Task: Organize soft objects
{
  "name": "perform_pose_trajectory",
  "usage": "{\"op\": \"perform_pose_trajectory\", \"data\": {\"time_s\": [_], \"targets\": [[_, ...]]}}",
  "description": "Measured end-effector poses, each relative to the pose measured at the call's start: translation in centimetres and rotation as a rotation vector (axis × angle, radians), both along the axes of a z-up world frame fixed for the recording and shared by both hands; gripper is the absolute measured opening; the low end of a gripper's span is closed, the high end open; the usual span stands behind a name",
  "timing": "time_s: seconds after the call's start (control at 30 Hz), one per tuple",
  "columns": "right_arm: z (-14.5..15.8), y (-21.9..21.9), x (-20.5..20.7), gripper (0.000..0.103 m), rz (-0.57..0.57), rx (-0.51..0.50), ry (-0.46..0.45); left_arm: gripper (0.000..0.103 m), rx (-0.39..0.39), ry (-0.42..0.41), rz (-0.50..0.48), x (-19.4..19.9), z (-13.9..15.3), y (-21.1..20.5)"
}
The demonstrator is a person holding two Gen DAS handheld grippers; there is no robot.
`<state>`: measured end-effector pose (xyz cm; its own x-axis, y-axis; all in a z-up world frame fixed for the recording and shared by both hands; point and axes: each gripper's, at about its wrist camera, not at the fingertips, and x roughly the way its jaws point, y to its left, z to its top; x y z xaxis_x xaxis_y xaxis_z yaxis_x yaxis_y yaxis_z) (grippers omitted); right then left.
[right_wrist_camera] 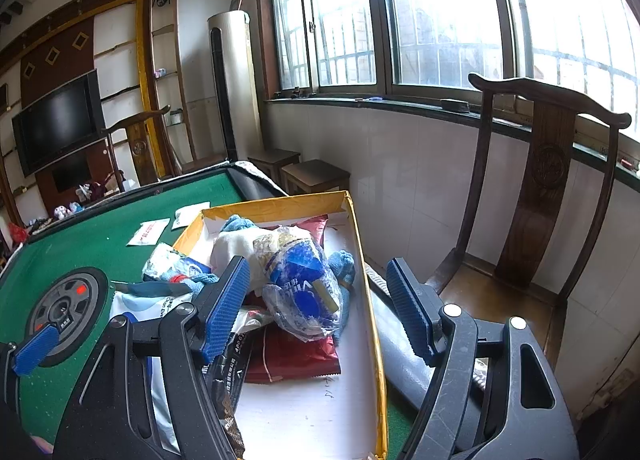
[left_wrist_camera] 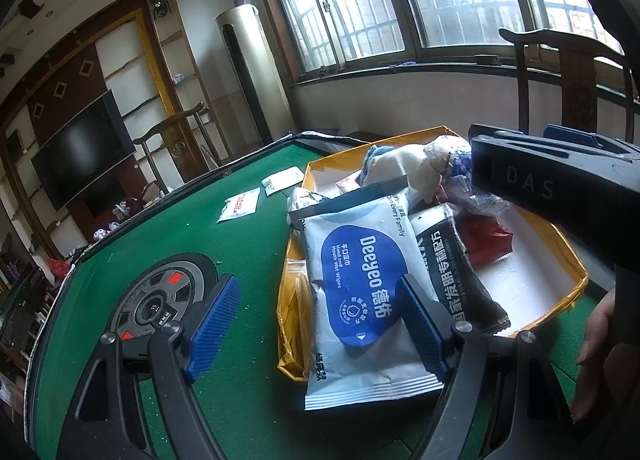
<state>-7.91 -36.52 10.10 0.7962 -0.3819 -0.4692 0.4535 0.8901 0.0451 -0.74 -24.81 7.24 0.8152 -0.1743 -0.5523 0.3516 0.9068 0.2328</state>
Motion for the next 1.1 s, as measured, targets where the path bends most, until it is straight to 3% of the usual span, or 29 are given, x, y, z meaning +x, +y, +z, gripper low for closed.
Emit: {"op": "perform_pose_trajectory", "data": {"time_s": [0.83, 1.1], "targets": [[-0.06, 0.00, -0.09, 0.072, -0.002, 0.002, -0.004, 0.081, 0.019, 0.001, -0.008, -0.24, -0.11, -0.55], [-0.07, 0.03, -0.11, 0.072, -0.002, 0.005, -0.006, 0.081, 0.008, 0.012, 0.038, 0.25, 0.10, 0.39]]}}
